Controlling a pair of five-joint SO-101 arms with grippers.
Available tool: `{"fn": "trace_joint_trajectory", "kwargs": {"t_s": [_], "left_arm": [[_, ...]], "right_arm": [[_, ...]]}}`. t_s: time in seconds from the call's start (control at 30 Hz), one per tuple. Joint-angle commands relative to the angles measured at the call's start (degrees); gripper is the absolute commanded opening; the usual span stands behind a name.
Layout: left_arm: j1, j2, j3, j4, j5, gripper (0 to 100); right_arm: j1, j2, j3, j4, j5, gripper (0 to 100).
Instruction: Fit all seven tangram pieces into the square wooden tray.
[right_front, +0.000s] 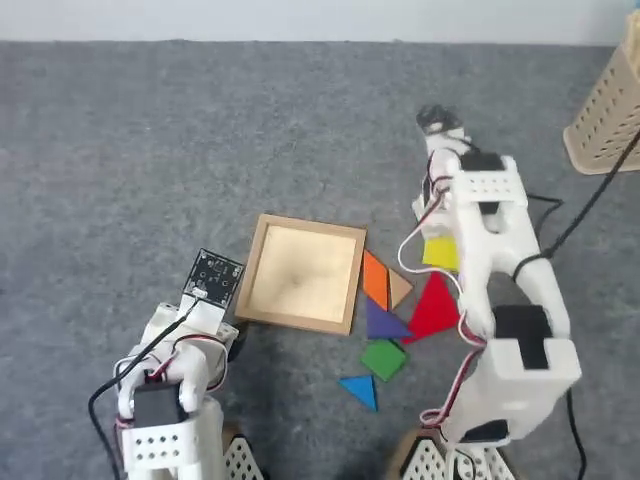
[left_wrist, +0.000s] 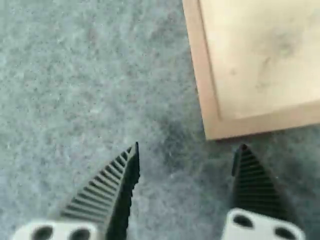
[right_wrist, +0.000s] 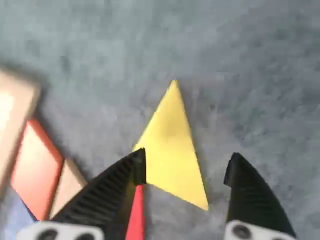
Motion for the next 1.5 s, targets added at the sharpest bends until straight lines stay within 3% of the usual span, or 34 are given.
{"fn": "trace_joint_trajectory", "kwargs": {"t_s": [0.0, 0.37, 0.93, 1.37, 1.47], "left_arm": [[0.3, -0.9, -0.5, 0.3, -0.4, 28], [0.3, -0.9, -0.5, 0.3, -0.4, 28], [0.3, -0.9, -0.5, 0.3, -0.4, 28], [0.3, -0.9, -0.5, 0.3, -0.4, 28], [0.3, -0.9, -0.5, 0.3, -0.4, 28]], "right_arm": [[-2.4, -6.9, 8.8, -6.9, 7.5, 25.9], [-4.9, -2.9, 9.5, -9.4, 6.3, 26.0], [-1.0, 2.3, 7.8, -9.0, 6.2, 25.3], [-0.9, 2.3, 7.9, -9.1, 6.1, 6.4], [0.1, 2.2, 7.6, -9.6, 3.0, 0.2]]}}
